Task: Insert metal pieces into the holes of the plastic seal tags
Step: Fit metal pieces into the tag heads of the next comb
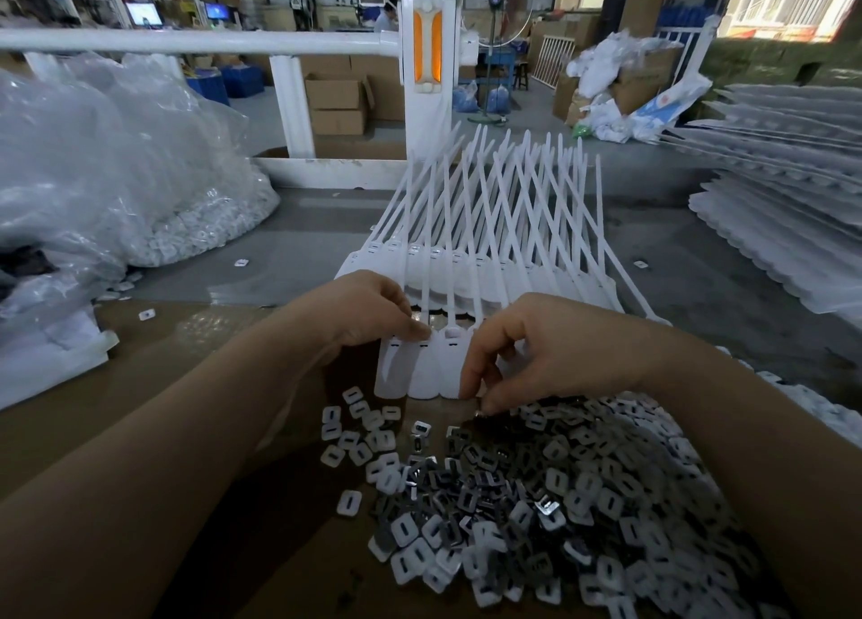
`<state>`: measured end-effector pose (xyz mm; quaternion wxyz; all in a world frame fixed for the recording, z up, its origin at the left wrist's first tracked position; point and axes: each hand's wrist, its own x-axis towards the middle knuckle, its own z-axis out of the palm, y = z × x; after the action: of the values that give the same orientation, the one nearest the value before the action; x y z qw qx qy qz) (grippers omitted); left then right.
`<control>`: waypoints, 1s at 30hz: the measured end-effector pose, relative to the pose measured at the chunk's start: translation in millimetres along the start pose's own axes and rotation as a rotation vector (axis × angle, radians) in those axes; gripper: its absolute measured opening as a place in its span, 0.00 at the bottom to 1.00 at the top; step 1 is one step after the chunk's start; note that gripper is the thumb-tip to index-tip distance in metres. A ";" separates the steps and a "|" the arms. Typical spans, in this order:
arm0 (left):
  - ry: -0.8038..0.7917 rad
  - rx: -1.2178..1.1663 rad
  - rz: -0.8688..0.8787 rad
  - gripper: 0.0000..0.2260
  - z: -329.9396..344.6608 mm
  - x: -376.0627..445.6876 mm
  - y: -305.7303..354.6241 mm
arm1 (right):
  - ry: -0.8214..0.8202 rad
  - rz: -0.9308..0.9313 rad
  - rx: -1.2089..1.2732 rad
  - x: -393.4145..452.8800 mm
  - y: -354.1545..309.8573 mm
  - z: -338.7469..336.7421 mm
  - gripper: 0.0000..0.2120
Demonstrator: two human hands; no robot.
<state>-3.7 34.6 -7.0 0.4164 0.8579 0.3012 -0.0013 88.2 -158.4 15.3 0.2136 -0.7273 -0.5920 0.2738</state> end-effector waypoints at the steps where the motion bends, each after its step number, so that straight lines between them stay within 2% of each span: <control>1: -0.002 -0.012 0.008 0.11 -1.0 0.4 -1.4 | -0.011 0.006 -0.013 -0.6 0.5 -1.0 0.07; 10: -0.001 0.000 0.087 0.11 -6.7 0.7 -11.2 | -0.027 0.007 -0.124 3.5 2.0 3.6 0.05; 12: 0.041 -0.007 0.129 0.10 -6.3 -0.1 -12.0 | -0.007 -0.005 -0.099 3.4 2.4 3.4 0.05; 14: 0.154 -0.012 0.240 0.09 -4.1 -1.1 -10.1 | 0.074 -0.018 -0.031 3.7 2.9 4.0 0.05; 16: 0.186 -0.079 0.353 0.07 -2.0 -4.0 -5.4 | 0.225 -0.031 0.069 4.6 4.4 4.1 0.05; 19: 0.006 -0.154 0.395 0.05 1.6 -11.6 1.0 | 0.451 -0.053 0.193 6.7 7.5 4.0 0.06; 22: -0.143 -0.233 0.402 0.06 4.1 -16.8 3.9 | 0.577 -0.074 0.183 8.9 9.8 5.5 0.06; 30: -0.224 -0.341 0.348 0.03 2.4 -19.0 4.8 | 0.644 -0.137 0.114 11.8 10.2 9.1 0.10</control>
<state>-16.1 20.8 -0.4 0.5797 0.8086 0.0970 0.0261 91.6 -149.1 0.2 0.4481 -0.7219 -0.5252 0.0476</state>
